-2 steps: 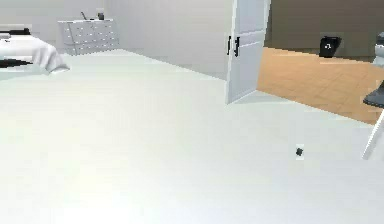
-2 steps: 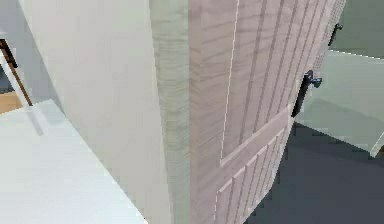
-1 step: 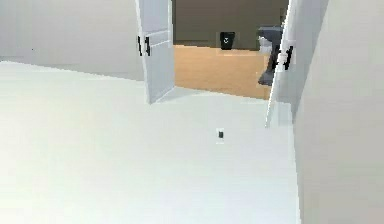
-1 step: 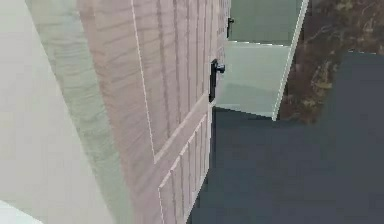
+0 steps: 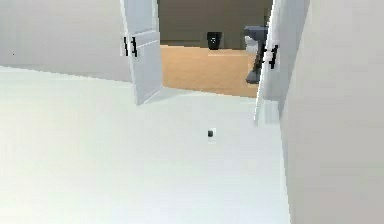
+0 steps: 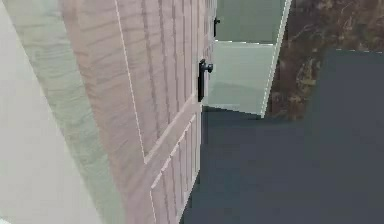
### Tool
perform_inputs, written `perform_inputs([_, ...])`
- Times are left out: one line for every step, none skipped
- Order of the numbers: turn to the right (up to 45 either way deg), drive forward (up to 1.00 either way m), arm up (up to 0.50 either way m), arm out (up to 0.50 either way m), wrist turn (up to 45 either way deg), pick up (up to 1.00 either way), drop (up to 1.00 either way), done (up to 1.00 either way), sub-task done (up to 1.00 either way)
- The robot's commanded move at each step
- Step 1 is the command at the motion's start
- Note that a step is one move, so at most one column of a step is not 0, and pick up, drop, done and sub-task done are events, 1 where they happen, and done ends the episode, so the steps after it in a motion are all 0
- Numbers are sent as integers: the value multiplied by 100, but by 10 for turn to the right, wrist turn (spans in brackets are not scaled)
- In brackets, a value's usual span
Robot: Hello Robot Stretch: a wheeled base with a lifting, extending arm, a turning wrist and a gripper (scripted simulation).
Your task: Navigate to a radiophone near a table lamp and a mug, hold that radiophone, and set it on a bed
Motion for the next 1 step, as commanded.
perform_inputs([0,100,0,0,0,0,0,0,0])
